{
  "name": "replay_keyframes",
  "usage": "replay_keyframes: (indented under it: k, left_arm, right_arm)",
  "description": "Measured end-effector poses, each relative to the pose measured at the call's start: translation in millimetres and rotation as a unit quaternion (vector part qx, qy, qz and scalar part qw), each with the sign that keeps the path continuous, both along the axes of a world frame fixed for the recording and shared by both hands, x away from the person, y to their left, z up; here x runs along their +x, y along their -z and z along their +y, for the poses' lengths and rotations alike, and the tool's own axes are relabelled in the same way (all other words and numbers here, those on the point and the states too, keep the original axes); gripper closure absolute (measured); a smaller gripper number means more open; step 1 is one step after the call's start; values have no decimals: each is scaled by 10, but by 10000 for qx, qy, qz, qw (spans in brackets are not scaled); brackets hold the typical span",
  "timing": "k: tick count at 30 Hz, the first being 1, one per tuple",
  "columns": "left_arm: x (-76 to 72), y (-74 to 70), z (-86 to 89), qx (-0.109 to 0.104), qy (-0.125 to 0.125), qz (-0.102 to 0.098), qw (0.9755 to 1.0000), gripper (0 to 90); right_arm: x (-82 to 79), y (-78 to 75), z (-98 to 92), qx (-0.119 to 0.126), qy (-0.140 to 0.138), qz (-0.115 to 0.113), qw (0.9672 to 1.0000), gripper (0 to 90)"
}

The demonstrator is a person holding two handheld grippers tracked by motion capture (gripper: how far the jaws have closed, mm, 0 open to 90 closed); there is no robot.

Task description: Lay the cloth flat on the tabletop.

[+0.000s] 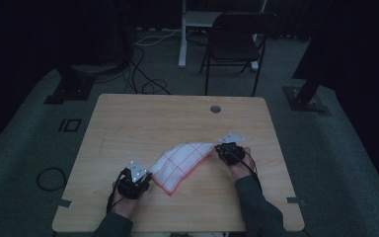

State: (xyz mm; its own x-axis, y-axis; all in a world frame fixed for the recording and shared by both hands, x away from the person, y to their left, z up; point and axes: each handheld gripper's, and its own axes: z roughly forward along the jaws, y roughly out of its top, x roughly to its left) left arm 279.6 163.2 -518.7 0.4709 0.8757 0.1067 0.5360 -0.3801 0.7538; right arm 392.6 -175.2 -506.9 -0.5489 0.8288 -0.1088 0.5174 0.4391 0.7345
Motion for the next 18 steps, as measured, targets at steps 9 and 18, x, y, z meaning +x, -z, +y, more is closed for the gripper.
replay_keyframes:
  k: [9, 18]
  left_arm:
    - [-143, 27, -343, -291, 1015, 163, 9943, 662]
    - [-206, 142, -484, -188, 1486, 411, 9879, 627]
  right_arm:
    - [24, 9, 11, -2, 42, 16, 10000, 871]
    - [26, 3, -1, 33, 43, 22, 10000, 871]
